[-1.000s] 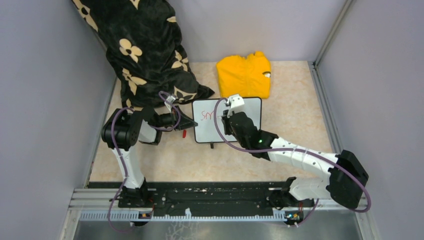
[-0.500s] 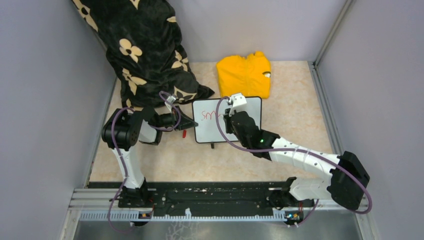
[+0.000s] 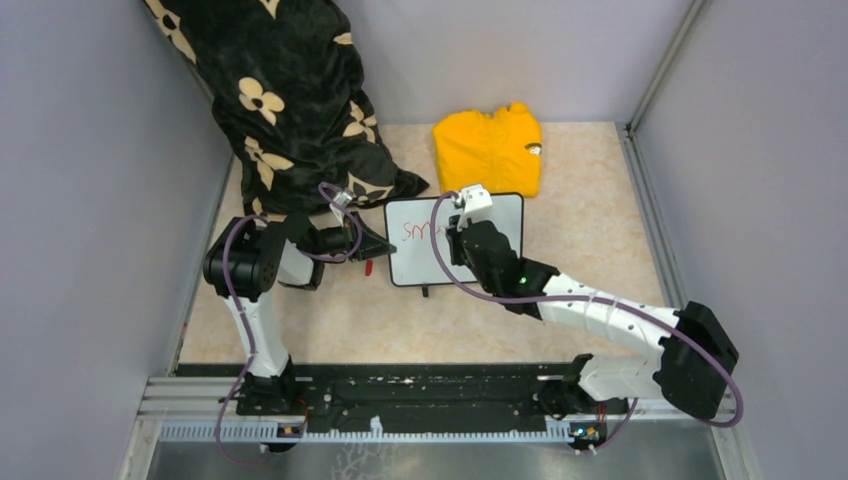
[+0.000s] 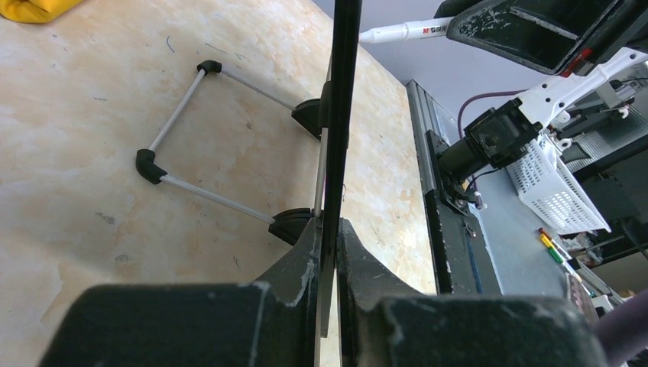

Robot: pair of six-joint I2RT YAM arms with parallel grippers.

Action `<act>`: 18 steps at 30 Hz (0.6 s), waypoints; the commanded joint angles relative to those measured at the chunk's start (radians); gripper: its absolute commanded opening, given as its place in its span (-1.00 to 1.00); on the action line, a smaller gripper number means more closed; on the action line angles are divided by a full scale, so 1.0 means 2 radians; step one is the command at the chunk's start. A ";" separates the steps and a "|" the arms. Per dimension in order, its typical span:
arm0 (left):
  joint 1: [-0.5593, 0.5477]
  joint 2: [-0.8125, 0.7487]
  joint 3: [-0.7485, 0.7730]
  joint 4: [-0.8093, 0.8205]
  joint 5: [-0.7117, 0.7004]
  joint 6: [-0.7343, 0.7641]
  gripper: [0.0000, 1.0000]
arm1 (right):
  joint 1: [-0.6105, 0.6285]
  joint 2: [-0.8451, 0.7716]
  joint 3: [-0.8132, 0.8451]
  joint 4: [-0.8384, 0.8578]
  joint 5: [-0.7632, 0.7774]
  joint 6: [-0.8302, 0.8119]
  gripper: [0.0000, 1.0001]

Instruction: Write a sentence on the whiteboard

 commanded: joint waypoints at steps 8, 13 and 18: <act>-0.004 -0.006 0.001 0.110 0.010 0.007 -1.00 | -0.009 0.010 0.030 0.029 -0.014 -0.006 -1.00; -0.004 -0.006 0.000 0.108 0.010 0.007 -1.00 | -0.009 0.016 0.028 0.019 -0.022 -0.001 -1.00; -0.004 -0.007 0.001 0.108 0.010 0.007 -1.00 | -0.009 0.014 0.017 0.010 -0.024 0.004 -1.00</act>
